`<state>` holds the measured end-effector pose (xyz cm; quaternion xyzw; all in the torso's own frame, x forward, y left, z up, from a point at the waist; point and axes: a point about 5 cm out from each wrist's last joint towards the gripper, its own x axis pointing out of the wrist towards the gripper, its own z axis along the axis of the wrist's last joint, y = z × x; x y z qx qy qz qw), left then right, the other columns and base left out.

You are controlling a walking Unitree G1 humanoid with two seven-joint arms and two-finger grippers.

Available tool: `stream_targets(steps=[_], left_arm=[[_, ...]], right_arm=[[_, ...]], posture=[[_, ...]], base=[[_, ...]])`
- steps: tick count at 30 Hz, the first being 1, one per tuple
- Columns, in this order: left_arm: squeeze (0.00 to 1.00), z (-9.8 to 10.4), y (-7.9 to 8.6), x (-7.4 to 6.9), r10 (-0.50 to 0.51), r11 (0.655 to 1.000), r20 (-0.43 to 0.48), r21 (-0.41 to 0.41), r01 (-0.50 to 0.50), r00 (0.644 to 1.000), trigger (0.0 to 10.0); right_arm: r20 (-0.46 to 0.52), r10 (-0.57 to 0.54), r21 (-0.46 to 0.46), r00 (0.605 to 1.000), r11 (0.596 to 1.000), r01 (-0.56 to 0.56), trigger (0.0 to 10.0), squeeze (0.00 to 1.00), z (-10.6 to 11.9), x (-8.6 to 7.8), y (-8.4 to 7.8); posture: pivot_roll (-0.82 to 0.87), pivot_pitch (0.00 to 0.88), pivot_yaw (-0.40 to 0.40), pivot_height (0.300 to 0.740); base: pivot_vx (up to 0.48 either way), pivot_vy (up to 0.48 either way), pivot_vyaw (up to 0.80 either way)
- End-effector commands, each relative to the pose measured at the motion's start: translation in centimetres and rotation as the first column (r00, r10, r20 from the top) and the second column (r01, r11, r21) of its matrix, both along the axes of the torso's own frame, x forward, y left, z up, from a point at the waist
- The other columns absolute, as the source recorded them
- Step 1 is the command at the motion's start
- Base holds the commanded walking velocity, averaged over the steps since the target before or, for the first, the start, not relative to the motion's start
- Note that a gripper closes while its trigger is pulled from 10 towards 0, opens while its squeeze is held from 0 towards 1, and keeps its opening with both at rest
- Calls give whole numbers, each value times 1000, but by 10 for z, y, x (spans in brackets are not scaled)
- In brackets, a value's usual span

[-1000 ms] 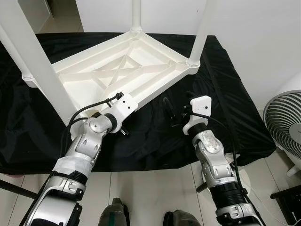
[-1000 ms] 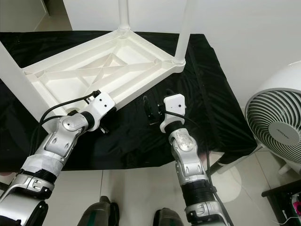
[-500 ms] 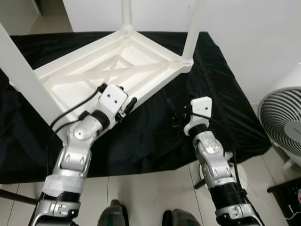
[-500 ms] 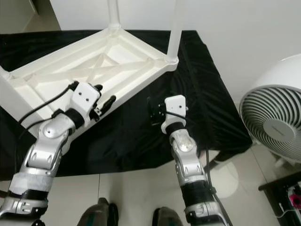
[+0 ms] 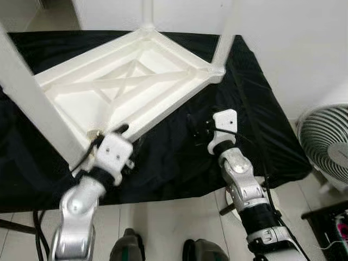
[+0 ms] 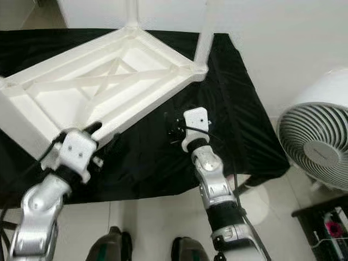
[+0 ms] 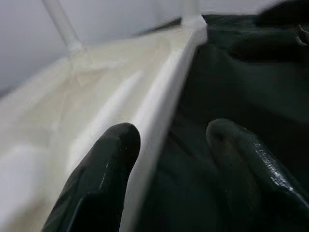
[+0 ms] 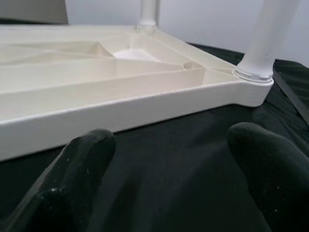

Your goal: Building children table

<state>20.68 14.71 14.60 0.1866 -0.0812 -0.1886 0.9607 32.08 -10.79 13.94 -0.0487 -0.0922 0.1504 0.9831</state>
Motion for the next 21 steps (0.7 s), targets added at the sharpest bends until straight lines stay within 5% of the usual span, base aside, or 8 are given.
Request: stream_targets(steps=[1, 3, 5, 10, 12, 21], left_arm=[[0, 8, 19, -6, 304, 952, 118, -83, -296, 945, 10000], [0, 4, 27, -16, 341, 939, 102, -90, -333, 934, 10000], [0, -10, 41, -33, 346, 938, 83, -15, -346, 934, 10000], [0, -15, 60, -45, 397, 916, 77, 28, -400, 915, 10000], [0, -11, 75, -55, 480, 875, 84, 20, -483, 873, 10000], [0, 5, 83, -68, 531, 840, 148, 39, -541, 835, 10000]], right_arm=[[-3, 15, -4, 1000, 1000, -15, 10000, 0, -2, 1, 3], [-10, 31, -2, 999, 1000, -31, 10000, 0, -2, 3, 7], [-19, 69, -1, 997, 998, -69, 10000, 0, -4, 5, 16], [-20, 98, -3, 995, 995, -98, 10000, 0, -3, 7, 23], [-24, 111, 0, 993, 994, -111, 10000, 0, -3, 9, 26], [-39, 177, 2, 983, 984, -177, 10000, 0, -7, 11, 41]], posture=[[177, 112, -58, 740], [177, 112, -58, 740], [233, 130, -94, 740], [259, 141, -107, 740], [291, 158, -128, 740], [336, 167, -164, 740]], base=[[0, 0, 0], [0, 0, 0], [0, 0, 0], [0, 0, 0], [0, 0, 0], [0, 0, 0]])
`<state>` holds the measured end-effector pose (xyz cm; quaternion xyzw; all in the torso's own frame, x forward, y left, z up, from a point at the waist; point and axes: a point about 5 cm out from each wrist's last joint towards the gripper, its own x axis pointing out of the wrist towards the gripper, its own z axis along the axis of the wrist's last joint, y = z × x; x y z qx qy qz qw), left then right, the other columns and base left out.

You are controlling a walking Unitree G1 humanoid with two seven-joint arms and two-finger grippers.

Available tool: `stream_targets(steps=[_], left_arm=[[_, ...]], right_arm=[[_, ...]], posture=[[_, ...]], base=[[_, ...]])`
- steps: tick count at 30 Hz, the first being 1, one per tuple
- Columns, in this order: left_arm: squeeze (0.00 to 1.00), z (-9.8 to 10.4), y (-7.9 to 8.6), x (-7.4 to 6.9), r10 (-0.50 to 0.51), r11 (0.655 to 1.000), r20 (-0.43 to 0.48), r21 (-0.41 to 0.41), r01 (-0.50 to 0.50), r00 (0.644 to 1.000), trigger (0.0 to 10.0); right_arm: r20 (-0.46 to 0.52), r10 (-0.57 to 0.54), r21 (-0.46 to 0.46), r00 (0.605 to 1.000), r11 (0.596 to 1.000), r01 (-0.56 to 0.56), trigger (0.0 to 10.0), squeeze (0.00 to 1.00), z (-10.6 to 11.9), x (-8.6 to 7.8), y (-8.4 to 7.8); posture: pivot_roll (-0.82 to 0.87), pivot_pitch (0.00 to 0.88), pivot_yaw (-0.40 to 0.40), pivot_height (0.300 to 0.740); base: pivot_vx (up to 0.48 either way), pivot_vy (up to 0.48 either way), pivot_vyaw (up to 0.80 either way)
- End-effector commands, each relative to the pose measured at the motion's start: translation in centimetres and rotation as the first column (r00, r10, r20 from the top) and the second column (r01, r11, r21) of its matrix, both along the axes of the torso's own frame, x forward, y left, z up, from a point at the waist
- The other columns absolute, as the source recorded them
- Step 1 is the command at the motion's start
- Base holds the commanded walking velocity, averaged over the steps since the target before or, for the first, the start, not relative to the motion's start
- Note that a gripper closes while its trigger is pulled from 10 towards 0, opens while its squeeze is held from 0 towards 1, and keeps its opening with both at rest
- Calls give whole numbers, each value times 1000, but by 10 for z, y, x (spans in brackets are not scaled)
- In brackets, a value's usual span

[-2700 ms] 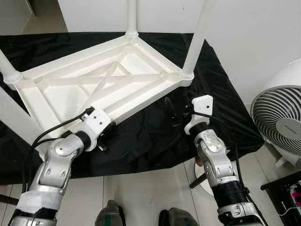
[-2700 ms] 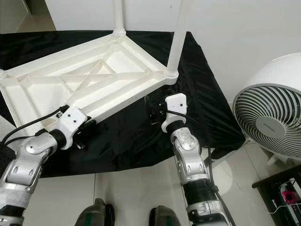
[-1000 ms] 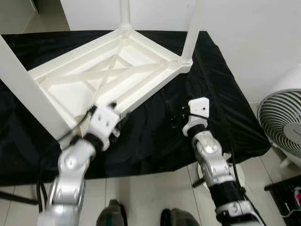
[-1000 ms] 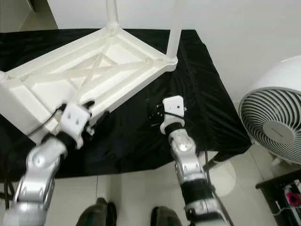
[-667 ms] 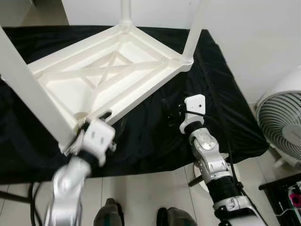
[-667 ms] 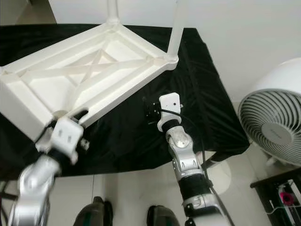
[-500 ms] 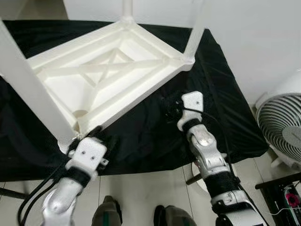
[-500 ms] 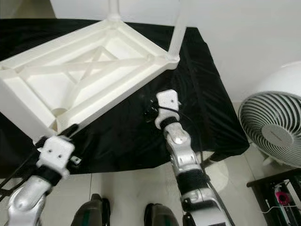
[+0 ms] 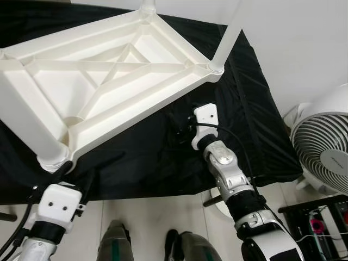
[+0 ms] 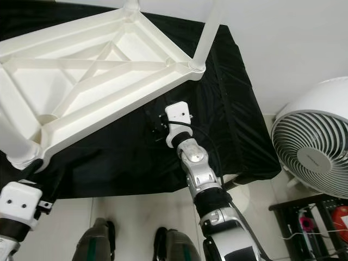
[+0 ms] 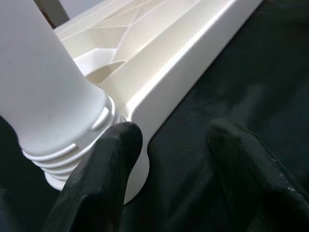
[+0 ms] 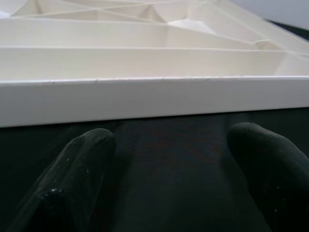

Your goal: Building children table

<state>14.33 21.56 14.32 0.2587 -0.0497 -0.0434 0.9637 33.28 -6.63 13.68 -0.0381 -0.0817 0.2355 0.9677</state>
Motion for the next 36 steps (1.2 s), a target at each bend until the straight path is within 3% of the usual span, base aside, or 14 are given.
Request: stream_targets(steps=[1, 18, 25, 27, 29, 30, 32, 33, 34, 35, 36], left_arm=[[0, 10, 15, -5, 245, 969, 145, -36, -243, 958, 10000], [0, 23, 44, -25, 334, 938, 184, 29, -345, 924, 10000], [0, 34, 69, -27, 383, 909, 226, 82, -409, 896, 10000], [0, 38, 76, -15, 419, 898, 252, 26, -439, 872, 10000], [0, 38, 76, -15, 419, 898, 252, 26, -439, 872, 10000], [0, 39, 74, -6, 424, 900, 262, -14, -435, 867, 10000], [0, 39, 74, -6, 424, 900, 262, -14, -435, 867, 10000], [0, 39, 69, 4, 417, 906, 265, -45, -421, 869, 10000], [0, 39, 69, 4, 417, 906, 265, -45, -421, 869, 10000], [0, 37, 63, 15, 392, 919, 268, -62, -390, 880, 10000], [0, 34, 48, 36, 329, 944, 263, -99, -314, 907, 10000]], right_arm=[[-8, 14, -2, 1000, 1000, -14, 10000, 0, -4, 0, 2], [-7, 111, 1, 994, 994, -111, 10000, 0, -2, 5, 24], [1, 133, -6, 991, 991, -133, 10000, 0, -2, 6, 25], [5, 122, 1, 993, 993, -122, 10000, 0, -2, 7, 25], [5, 122, 1, 993, 993, -122, 10000, 0, -2, 7, 25], [8, 116, 10, 993, 993, -116, 10000, 0, -1, 7, 26], [8, 116, 10, 993, 993, -116, 10000, 0, -1, 7, 26], [14, 113, 16, 994, 994, -113, 10000, 0, 0, 7, 28], [14, 113, 16, 994, 994, -113, 10000, 0, 0, 7, 28], [25, 104, 20, 994, 994, -105, 10000, 0, 1, 6, 29], [40, 72, 32, 997, 997, -73, 10000, 0, 3, 5, 26]], posture=[[341, 165, -168, 740], [406, 188, -225, 740], [401, 186, -222, 740], [390, 175, -204, 740], [390, 175, -204, 740], [384, 172, -199, 740], [384, 172, -199, 740], [361, 161, -179, 740], [361, 161, -179, 740], [339, 153, -163, 740], [297, 141, -124, 740]], base=[[0, 0, 0], [0, 0, 0], [0, 0, 0], [0, 0, 0], [0, 0, 0], [0, 0, 0], [0, 0, 0], [0, 0, 0], [0, 0, 0], [0, 0, 0], [0, 0, 0]])
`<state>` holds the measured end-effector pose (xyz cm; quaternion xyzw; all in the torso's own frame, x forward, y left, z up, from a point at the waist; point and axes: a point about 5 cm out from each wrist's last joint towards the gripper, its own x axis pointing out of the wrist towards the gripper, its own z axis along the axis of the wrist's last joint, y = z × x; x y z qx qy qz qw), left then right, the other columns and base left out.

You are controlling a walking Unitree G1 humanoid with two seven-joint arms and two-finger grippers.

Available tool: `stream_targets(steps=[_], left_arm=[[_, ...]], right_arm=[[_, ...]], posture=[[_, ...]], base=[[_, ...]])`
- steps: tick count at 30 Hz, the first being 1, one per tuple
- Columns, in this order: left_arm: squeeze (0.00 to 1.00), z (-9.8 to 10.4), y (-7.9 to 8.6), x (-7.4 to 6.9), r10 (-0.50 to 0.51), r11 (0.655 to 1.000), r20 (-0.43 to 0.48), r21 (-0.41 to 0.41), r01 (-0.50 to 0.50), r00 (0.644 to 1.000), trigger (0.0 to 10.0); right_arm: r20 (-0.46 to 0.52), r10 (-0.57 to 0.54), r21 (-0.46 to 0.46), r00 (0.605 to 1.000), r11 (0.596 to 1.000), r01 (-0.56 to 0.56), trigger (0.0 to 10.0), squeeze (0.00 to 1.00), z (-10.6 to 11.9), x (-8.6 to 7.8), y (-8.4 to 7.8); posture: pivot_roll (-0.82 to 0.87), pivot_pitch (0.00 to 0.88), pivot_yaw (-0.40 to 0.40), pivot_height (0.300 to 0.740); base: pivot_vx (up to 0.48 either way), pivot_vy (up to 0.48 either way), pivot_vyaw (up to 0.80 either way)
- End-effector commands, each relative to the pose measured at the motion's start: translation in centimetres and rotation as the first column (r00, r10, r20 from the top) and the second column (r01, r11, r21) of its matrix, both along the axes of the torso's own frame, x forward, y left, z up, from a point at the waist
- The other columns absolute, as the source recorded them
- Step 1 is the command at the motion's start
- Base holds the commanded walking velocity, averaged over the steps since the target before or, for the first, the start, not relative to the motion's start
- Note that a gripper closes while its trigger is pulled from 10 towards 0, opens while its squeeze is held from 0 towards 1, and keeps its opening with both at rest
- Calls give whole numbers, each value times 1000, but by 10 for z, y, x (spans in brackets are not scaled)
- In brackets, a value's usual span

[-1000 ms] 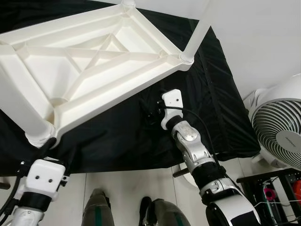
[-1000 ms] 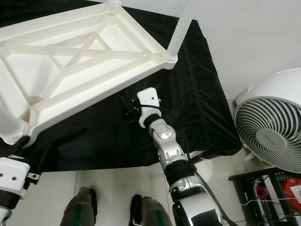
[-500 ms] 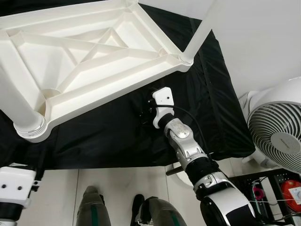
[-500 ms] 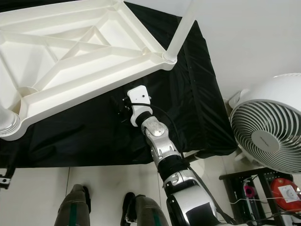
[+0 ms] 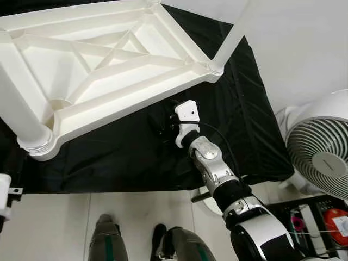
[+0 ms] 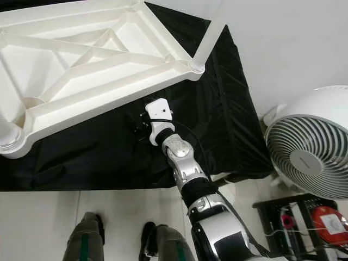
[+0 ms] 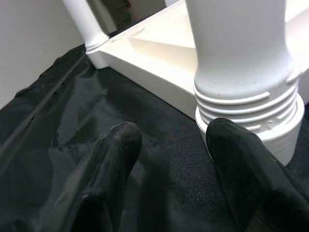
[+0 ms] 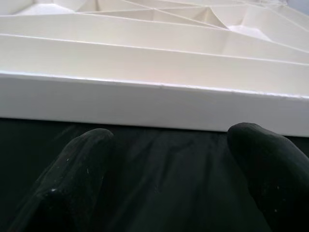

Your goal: Building children table

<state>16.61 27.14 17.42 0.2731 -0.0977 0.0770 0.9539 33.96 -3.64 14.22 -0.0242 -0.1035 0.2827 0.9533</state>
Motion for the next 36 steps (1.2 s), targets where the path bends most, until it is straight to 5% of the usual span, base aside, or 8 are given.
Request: stream_targets(steps=[1, 9, 14, 25, 29, 33, 36], left_arm=[[0, 3, -14, 21, 91, 993, 129, -92, -80, 987, 10000], [0, 1, -33, 41, -16, 991, 121, -130, 31, 993, 10000], [0, -8, -56, 53, -177, 976, 64, -117, 183, 982, 10000], [0, -17, -67, 46, -292, 953, 8, -82, 292, 956, 10000], [0, -17, -75, 35, -409, 912, -37, -58, 406, 912, 10000], [0, -19, -64, 35, -385, 923, -64, -31, 384, 921, 10000], [0, -21, -32, 38, -283, 959, -89, 9, 285, 955, 10000]], right_arm=[[6, -46, 10, 999, 999, 46, 10000, 0, -3, -2, -7], [3, -94, 13, 996, 995, 94, 10000, 0, -8, -3, -18], [13, -141, 3, 990, 990, 141, 10000, 0, -9, -2, -29], [17, -158, -6, 987, 987, 158, 10000, 0, -10, -4, -34], [13, -147, -20, 989, 989, 147, 10000, 0, -12, -4, -33], [13, -141, -23, 990, 990, 142, 10000, 0, -12, -4, -32], [15, -134, -27, 991, 991, 135, 10000, 0, -11, -3, -31]], posture=[[297, 141, -124, 740], [260, 137, -89, 740], [221, 137, -64, 740], [214, 139, -68, 740], [224, 144, -88, 740], [225, 141, -91, 740], [225, 136, -94, 740]], base=[[0, 0, 0], [0, 0, 0], [0, 0, 0], [0, 0, 0], [0, 0, 0], [0, 0, 0], [0, 0, 0]])
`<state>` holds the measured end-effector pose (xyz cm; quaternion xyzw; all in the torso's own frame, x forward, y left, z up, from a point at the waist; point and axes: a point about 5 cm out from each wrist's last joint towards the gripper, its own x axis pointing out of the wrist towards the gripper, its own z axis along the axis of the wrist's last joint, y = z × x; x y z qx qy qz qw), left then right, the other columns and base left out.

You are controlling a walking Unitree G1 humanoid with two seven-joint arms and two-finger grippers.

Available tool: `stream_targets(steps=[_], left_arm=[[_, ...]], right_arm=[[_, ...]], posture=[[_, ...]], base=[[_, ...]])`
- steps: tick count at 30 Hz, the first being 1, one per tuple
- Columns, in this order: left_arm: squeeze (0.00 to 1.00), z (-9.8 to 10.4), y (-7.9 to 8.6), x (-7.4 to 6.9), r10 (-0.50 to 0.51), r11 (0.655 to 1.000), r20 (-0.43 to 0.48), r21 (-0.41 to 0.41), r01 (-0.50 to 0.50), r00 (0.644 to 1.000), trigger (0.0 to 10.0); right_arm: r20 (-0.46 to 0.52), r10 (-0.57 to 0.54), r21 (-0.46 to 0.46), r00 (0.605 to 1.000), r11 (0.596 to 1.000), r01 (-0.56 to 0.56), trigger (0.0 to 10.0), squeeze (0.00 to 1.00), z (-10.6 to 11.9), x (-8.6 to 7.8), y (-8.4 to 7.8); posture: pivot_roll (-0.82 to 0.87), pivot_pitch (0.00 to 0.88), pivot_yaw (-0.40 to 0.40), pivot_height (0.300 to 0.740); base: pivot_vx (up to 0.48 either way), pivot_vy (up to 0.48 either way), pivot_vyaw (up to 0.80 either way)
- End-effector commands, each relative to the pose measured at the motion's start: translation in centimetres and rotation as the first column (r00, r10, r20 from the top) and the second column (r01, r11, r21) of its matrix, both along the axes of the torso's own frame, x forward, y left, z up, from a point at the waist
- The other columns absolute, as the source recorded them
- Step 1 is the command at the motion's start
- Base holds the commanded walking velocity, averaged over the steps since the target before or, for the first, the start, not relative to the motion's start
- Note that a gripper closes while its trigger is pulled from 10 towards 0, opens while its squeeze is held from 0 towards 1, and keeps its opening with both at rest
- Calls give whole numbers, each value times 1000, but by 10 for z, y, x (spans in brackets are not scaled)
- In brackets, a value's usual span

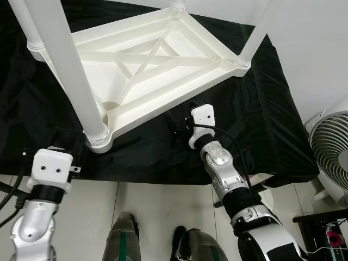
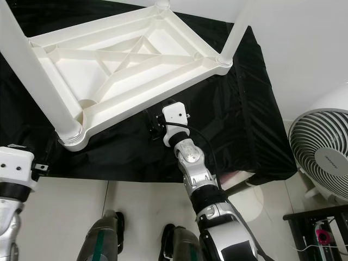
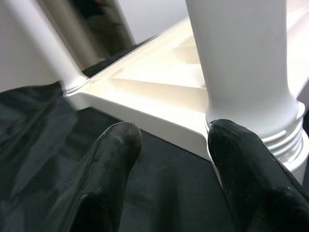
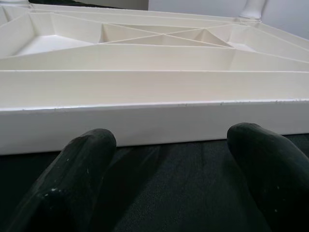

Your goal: Building children table

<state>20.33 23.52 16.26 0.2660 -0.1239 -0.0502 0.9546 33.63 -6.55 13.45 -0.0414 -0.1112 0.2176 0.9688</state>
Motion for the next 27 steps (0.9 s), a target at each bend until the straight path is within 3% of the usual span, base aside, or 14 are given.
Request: stream_targets(steps=[1, 3, 7, 12, 17, 20, 21, 22, 23, 24, 25, 26, 27], left_arm=[[0, -8, 20, 2, 28, 999, -67, 24, -27, 997, 10000], [0, 2, 42, 4, 96, 994, -38, 51, -94, 995, 10000], [0, 13, 56, 5, 135, 987, -3, 94, -134, 991, 10000], [0, 26, 66, 9, 179, 982, 46, 48, -181, 983, 10000], [0, 29, 48, 27, 120, 992, 95, -35, -117, 988, 10000], [0, 29, 42, 30, 102, 993, 99, -61, -97, 990, 10000], [0, 26, 29, 35, 57, 996, 98, -74, -50, 994, 10000], [0, 26, 29, 35, 57, 996, 98, -74, -50, 994, 10000], [0, 23, 13, 40, 3, 995, 94, -101, 7, 996, 10000], [0, 23, 13, 40, 3, 995, 94, -101, 7, 996, 10000], [0, 20, -5, 44, -66, 988, 87, -132, 77, 994, 10000], [0, 20, -5, 44, -66, 988, 87, -132, 77, 994, 10000], [0, 18, -16, 46, -111, 980, 84, -154, 123, 990, 10000]], right_arm=[[-12, 3, -15, 1000, 1000, -3, 10000, 0, -4, 0, -1], [-10, 5, -17, 1000, 1000, -5, 10000, 0, -3, 0, -1], [-9, 7, -20, 1000, 1000, -7, 10000, 0, -3, 0, -1], [-9, 9, -26, 1000, 1000, -9, 10000, 0, -4, 0, -2], [-6, 22, -34, 1000, 999, -22, 10000, 0, -3, -1, 0], [-6, 24, -34, 1000, 999, -25, 10000, 0, -3, -1, 0], [-5, 28, -35, 1000, 999, -28, 10000, 0, -3, -1, 1], [-5, 28, -35, 1000, 999, -28, 10000, 0, -3, -1, 1], [-3, 30, -37, 1000, 999, -31, 10000, 0, -3, -1, 1], [-3, 30, -37, 1000, 999, -31, 10000, 0, -3, -1, 1], [-8, 33, -34, 999, 999, -33, 10000, 0, -3, -1, 0], [-8, 33, -34, 999, 999, -33, 10000, 0, -3, -1, 0], [-12, 34, -32, 999, 999, -34, 10000, 0, -3, -1, 0]], posture=[[221, 134, -96, 740], [218, 129, -97, 740], [216, 124, -99, 740], [209, 115, -104, 740], [191, 107, -115, 740], [191, 107, -115, 740], [182, 106, -117, 740], [182, 106, -117, 740], [173, 107, -116, 740], [173, 107, -116, 740], [163, 112, -118, 740], [163, 112, -118, 740], [163, 112, -118, 740]], base=[[0, 0, 0], [0, 0, 0], [0, 0, 0], [0, 0, 0], [0, 0, 0], [0, 0, 0], [0, 0, 0], [0, 0, 0], [0, 0, 0], [0, 0, 0], [0, 0, 0], [0, 0, 0], [0, 0, 0]])
